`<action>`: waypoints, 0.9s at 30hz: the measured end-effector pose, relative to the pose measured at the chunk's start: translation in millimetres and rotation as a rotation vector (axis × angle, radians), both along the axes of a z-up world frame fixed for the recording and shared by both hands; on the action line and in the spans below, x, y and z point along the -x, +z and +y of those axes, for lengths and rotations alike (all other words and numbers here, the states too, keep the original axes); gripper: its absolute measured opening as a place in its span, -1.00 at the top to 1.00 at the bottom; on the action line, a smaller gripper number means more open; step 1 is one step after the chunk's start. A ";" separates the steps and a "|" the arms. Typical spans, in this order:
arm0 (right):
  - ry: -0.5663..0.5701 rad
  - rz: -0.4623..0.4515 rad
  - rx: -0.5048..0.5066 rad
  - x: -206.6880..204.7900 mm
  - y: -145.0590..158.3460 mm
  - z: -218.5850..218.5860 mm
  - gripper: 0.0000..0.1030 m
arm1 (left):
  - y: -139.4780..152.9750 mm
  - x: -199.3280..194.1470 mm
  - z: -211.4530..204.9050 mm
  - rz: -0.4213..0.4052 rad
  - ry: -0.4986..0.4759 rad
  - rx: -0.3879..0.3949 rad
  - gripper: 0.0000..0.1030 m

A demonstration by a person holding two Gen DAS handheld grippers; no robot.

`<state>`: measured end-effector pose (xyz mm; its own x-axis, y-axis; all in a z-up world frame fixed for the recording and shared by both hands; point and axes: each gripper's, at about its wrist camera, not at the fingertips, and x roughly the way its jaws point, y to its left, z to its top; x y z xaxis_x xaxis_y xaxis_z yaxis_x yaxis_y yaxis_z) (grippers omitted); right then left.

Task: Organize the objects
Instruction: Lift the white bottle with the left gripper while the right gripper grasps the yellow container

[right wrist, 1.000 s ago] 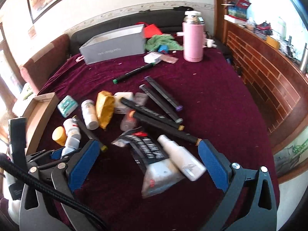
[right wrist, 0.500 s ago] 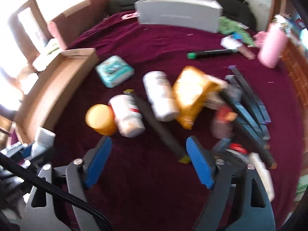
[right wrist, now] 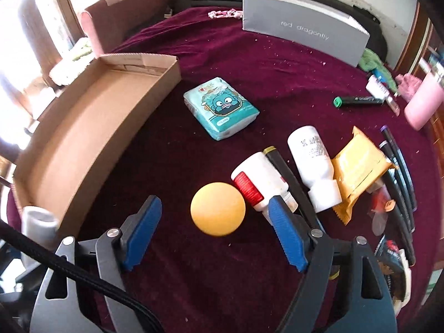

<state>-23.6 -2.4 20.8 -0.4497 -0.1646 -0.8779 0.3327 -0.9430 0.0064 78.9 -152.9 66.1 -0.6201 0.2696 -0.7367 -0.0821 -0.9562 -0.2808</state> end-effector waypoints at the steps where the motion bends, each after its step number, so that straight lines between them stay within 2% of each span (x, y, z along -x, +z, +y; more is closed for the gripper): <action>1: -0.002 0.009 -0.031 -0.7 -1.7 -4.3 -0.54 | -0.6 -0.9 -2.5 0.000 0.006 -0.002 0.42; 2: 0.003 0.013 -0.051 -0.9 -3.0 -8.1 -0.50 | -1.3 -0.9 -5.7 0.000 0.011 -0.007 0.42; 3: 0.016 0.004 -0.069 -1.9 -7.1 -12.5 -0.20 | -1.4 -1.4 -7.5 0.000 0.013 -0.010 0.42; 4: 0.015 -0.023 -0.076 -1.6 -13.5 -13.9 0.26 | -1.8 -2.5 -10.3 0.002 0.018 -0.013 0.42; 5: 0.000 -0.051 -0.075 -0.7 -18.7 -11.8 0.25 | -1.7 -3.5 -12.2 0.003 0.022 -0.015 0.42; 8: -0.055 -0.073 0.046 0.6 -15.9 8.3 0.25 | -2.1 -6.4 -19.7 0.007 0.036 -0.015 0.42; 10: -0.077 -0.068 0.088 -1.0 -13.0 17.3 0.25 | -1.9 -6.8 -24.9 0.006 0.047 -0.018 0.42; 15: -0.067 -0.050 0.117 -13.2 3.0 26.0 0.25 | 8.0 -4.8 -38.0 0.010 0.063 -0.045 0.41; 24: 0.025 0.011 0.189 -37.4 59.6 -6.8 0.25 | 56.0 -8.8 -66.4 0.101 0.089 -0.033 0.41; 27: 0.068 0.001 0.223 -39.2 70.3 -22.6 0.25 | 66.5 -4.3 -73.8 0.112 0.096 -0.023 0.41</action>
